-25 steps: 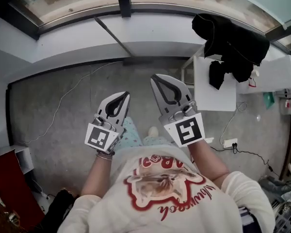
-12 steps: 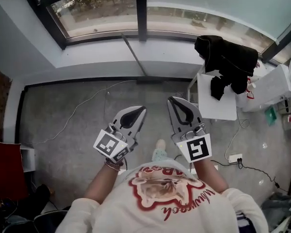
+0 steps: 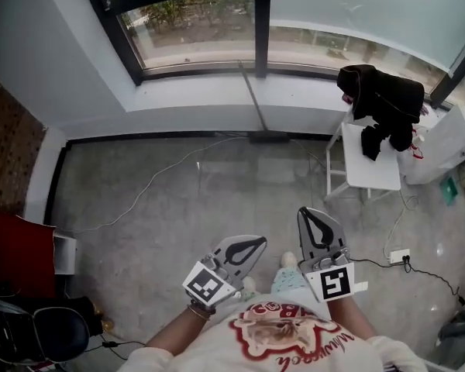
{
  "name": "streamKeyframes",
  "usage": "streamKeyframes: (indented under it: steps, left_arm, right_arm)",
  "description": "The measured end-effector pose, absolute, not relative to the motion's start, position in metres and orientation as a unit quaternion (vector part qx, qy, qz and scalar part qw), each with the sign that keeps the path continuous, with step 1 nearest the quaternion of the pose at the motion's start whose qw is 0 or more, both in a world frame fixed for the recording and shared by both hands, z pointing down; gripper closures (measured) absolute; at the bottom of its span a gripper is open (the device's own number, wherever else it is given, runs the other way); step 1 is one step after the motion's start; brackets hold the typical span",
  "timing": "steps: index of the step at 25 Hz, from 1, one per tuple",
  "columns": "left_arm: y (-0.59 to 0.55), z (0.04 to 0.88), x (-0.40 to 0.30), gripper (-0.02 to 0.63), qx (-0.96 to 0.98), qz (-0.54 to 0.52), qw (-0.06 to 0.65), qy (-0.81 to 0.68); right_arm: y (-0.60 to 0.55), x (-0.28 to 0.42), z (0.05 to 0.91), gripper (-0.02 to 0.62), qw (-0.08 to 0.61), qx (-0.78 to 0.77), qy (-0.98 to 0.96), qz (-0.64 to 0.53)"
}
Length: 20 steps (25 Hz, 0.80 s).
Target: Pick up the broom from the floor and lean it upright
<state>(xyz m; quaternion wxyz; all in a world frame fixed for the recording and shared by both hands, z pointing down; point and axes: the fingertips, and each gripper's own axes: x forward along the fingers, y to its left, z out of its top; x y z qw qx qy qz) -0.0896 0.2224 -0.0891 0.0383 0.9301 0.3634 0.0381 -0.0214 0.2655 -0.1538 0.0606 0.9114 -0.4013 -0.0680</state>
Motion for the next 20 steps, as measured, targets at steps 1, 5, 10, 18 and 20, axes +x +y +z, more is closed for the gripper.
streamKeyframes:
  steps: [1,5,10,18,20]
  left_arm:
    - [0.222,-0.091,-0.095,0.589,0.931,0.034,0.036,0.361]
    - [0.217,-0.1,-0.1,0.589,0.942,0.02,0.051,0.33]
    - [0.25,-0.118,-0.105,0.589,0.935,0.004,0.051,0.35]
    - [0.301,-0.134,-0.097,0.589,0.927,-0.017,0.037,0.373]
    - [0.311,-0.133,-0.098,0.589,0.925,-0.018,0.027,0.378]
  right_arm:
    - [0.266,-0.028,-0.157,0.568,0.06,0.909,-0.405,-0.074]
    - [0.265,-0.041,-0.172,0.568,0.05,0.906,-0.409,-0.097]
    - [0.286,-0.047,-0.193,0.571,0.059,0.905,-0.407,-0.108]
    - [0.33,-0.042,-0.19,0.571,0.042,0.908,-0.405,-0.102]
    - [0.334,-0.044,-0.189,0.571,0.04,0.906,-0.409,-0.105]
